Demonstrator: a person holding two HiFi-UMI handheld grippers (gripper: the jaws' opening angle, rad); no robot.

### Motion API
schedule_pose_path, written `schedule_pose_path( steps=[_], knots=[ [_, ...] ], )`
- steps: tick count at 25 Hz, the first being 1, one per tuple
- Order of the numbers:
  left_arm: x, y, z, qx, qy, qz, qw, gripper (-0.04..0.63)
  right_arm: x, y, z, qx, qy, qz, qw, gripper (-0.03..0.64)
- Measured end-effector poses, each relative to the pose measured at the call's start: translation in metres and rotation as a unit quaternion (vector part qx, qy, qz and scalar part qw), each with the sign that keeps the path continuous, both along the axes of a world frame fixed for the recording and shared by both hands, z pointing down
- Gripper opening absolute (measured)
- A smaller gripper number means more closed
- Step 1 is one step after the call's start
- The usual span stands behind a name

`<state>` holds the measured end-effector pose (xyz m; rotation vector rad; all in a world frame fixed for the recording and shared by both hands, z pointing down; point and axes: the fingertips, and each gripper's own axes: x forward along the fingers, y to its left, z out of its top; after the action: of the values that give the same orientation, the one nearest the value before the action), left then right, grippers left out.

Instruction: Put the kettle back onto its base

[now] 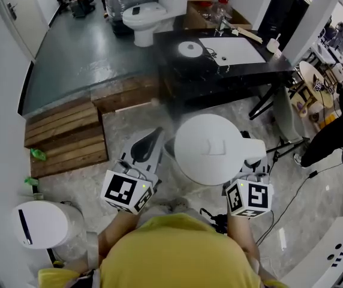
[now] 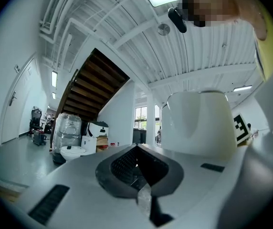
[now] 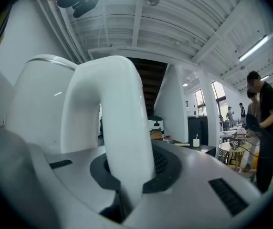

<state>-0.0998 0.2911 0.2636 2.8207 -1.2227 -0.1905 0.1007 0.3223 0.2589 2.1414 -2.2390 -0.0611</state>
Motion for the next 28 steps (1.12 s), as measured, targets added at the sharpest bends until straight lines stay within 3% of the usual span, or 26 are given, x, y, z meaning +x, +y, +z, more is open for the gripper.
schedule_pose_path(
  steps=[15,28],
  knots=[
    [-0.015,-0.032,0.014,-0.008,0.007,0.023,0.9997,0.009,-0.013,-0.024,0.005,0.003,-0.002,0.024,1.000,0.043],
    [0.011,-0.124,0.009,0.009,0.013,-0.003,0.9999,0.009,0.014,-0.130,0.003,0.011,-0.005,-0.008,1.000,0.043]
  ],
)
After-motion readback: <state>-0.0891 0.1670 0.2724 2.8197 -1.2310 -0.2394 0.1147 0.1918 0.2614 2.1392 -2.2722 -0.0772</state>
